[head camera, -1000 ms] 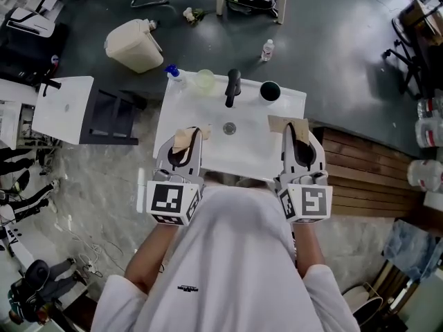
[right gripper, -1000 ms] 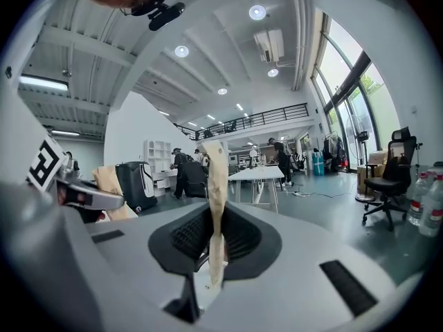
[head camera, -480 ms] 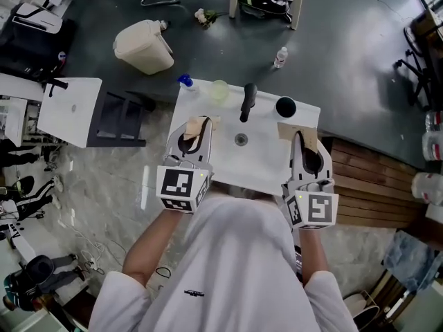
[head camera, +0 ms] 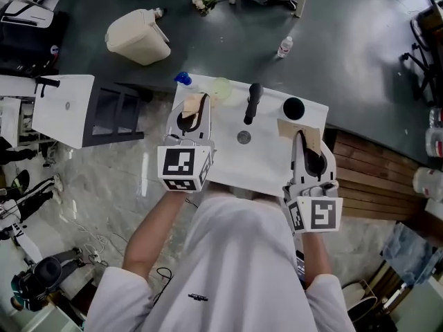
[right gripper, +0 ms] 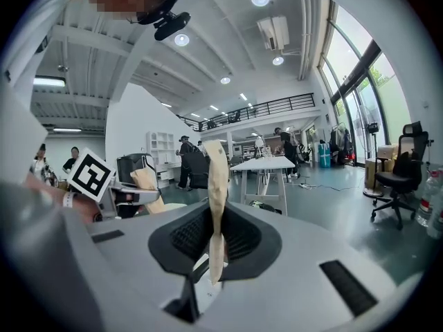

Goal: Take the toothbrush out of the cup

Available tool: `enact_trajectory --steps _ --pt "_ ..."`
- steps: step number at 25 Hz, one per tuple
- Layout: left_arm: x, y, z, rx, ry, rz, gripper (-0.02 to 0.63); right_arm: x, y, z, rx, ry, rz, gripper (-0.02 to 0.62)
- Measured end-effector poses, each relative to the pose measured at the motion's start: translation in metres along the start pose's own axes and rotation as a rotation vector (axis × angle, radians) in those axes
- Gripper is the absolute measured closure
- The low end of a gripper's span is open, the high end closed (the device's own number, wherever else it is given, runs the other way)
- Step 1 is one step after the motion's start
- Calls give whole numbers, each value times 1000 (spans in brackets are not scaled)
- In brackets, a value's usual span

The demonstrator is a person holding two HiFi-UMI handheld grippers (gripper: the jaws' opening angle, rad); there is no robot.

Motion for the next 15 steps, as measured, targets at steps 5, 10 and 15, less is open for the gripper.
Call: enact_trajectory --steps 5,10,15 --pt "-32 18 -15 5 -10 0 592 -16 12 -3 2 -13 -43 569" --pt "-57 36 -21 24 -17 -36 592 -23 17 1 -31 12 -77 569" --pt "-79 55 -22 41 -20 -65 592 -29 23 6 -41 24 -100 569"
Point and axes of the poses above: the fingertips, and each gripper's own axes: x backward along the fingers, z to its right, y out of its underside, the point moved 8 cm from there along x, backward along the fingers, and after that the axes turned 1 degree about z, right-handed, at the moved point
